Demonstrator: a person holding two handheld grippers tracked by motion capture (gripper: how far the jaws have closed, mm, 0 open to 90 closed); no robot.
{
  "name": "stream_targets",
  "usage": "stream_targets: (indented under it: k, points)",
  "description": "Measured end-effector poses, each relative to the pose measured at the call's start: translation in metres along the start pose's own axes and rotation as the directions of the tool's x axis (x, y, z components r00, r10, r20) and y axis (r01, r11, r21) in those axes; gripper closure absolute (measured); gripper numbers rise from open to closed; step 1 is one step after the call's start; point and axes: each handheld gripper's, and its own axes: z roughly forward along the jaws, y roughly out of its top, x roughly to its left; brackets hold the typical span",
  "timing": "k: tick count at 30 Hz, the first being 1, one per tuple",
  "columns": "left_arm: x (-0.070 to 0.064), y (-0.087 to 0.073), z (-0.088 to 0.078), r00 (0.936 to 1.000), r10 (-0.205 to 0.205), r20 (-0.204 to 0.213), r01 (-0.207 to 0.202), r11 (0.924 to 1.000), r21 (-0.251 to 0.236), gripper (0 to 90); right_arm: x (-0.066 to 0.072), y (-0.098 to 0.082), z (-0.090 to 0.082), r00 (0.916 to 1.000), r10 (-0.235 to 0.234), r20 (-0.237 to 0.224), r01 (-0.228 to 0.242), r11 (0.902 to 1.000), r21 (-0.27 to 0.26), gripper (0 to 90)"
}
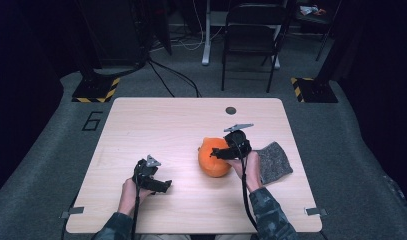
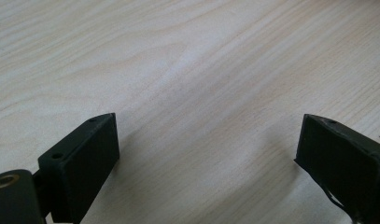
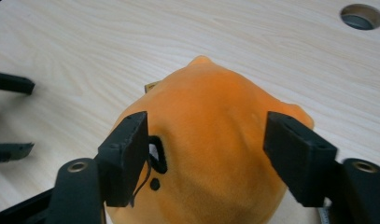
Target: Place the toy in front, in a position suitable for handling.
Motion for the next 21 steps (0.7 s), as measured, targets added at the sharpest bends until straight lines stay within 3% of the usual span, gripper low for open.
stream_targets:
  k: [2, 10, 14, 16, 18, 19, 21]
  points:
    - [0.000, 0.000, 0.000, 1.0000, 0.000, 0.000, 0.000, 1.0000, 0.000, 5.6, 0.004, 0.001, 0.000, 0.9997, 0.021, 0.012, -0.021, 0.9998, 0.001, 22.4]
    - [0.000, 0.000, 0.000, 1.0000, 0.001, 0.001, -0.001, 1.0000, 0.001, 5.6, 0.016, 0.001, 0.015, 0.9981, 0.035, 0.051, -0.037, 0.9983, 0.044, 18.4]
    - [0.000, 0.000, 0.000, 1.0000, 0.000, 0.000, 0.000, 1.0000, 0.000, 5.6, 0.016, -0.004, 0.024, 0.9979, 0.012, 0.063, -0.015, 0.9985, 0.052, 28.1]
    - [0.000, 0.000, 0.001, 1.0000, -0.002, -0.003, 0.002, 1.0000, -0.004, 5.6, 0.016, -0.007, 0.025, 0.9980, -0.001, 0.063, -0.004, 0.9977, 0.068, 39.7]
    - [-0.001, 0.000, 0.001, 1.0000, 0.000, -0.005, 0.000, 1.0000, -0.005, 5.6, 0.016, -0.008, 0.025, 0.9979, -0.008, 0.065, 0.003, 0.9977, 0.067, 42.8]
    - [-0.001, 0.000, 0.001, 1.0000, 0.000, -0.005, 0.000, 1.0000, -0.007, 5.6, 0.012, -0.011, 0.025, 0.9987, -0.010, 0.051, 0.006, 0.9977, 0.068, 49.8]
    - [-0.001, 0.000, 0.001, 1.0000, 0.006, -0.004, -0.006, 1.0000, -0.004, 5.6, 0.011, -0.012, 0.026, 0.9986, -0.009, 0.051, 0.005, 0.9978, 0.066, 52.5]
